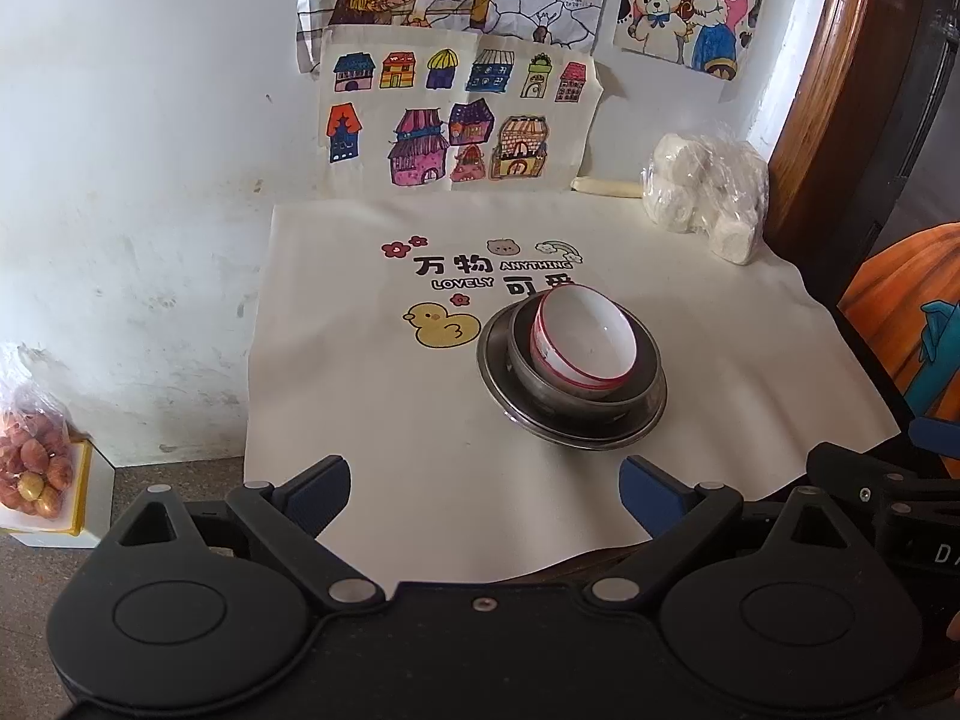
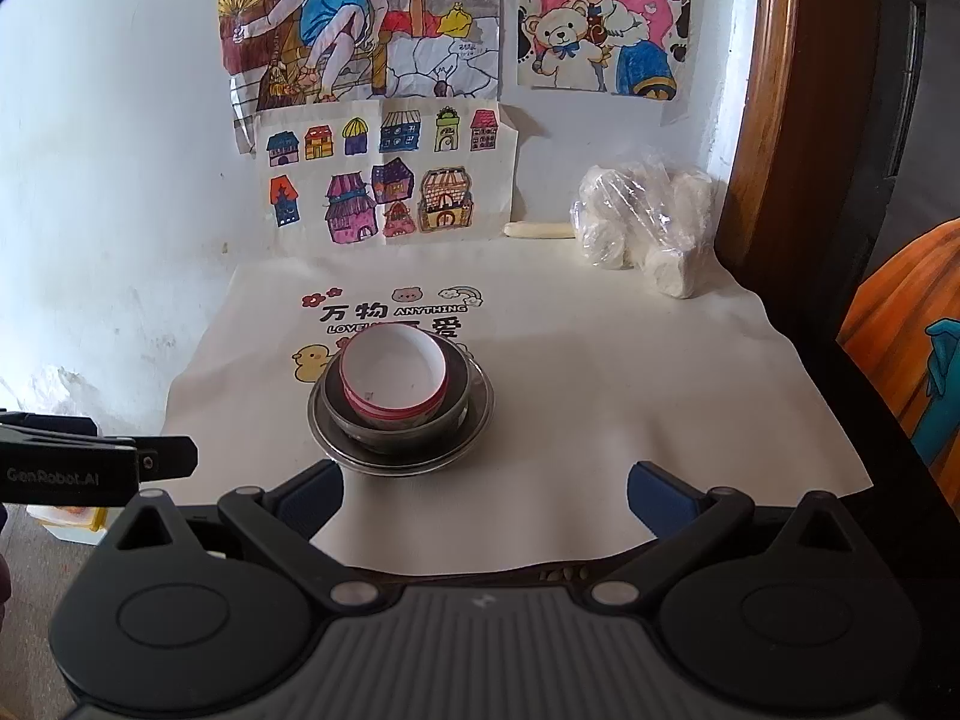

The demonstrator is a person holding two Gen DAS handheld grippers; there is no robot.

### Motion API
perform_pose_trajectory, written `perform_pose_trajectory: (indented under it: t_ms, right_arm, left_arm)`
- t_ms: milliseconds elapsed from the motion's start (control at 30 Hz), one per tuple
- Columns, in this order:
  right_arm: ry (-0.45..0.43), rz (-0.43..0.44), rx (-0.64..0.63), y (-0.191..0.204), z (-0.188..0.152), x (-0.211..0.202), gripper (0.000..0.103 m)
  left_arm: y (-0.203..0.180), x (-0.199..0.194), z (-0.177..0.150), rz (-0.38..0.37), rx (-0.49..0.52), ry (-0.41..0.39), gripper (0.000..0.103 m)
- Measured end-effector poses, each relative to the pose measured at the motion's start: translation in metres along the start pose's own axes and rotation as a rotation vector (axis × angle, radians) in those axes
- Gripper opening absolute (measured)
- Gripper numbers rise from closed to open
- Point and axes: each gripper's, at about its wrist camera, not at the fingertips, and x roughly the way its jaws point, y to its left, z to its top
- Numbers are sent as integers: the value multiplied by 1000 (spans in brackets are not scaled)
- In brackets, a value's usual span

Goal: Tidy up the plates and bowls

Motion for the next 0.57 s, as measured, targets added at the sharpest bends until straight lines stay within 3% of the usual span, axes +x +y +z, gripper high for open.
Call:
perform_pose_trajectory:
  t_ms: [567]
  right_arm:
    - [51, 19, 3, -6, 5, 25, 103]
  left_arm:
    - [-3, 22, 8, 13, -3, 44, 97]
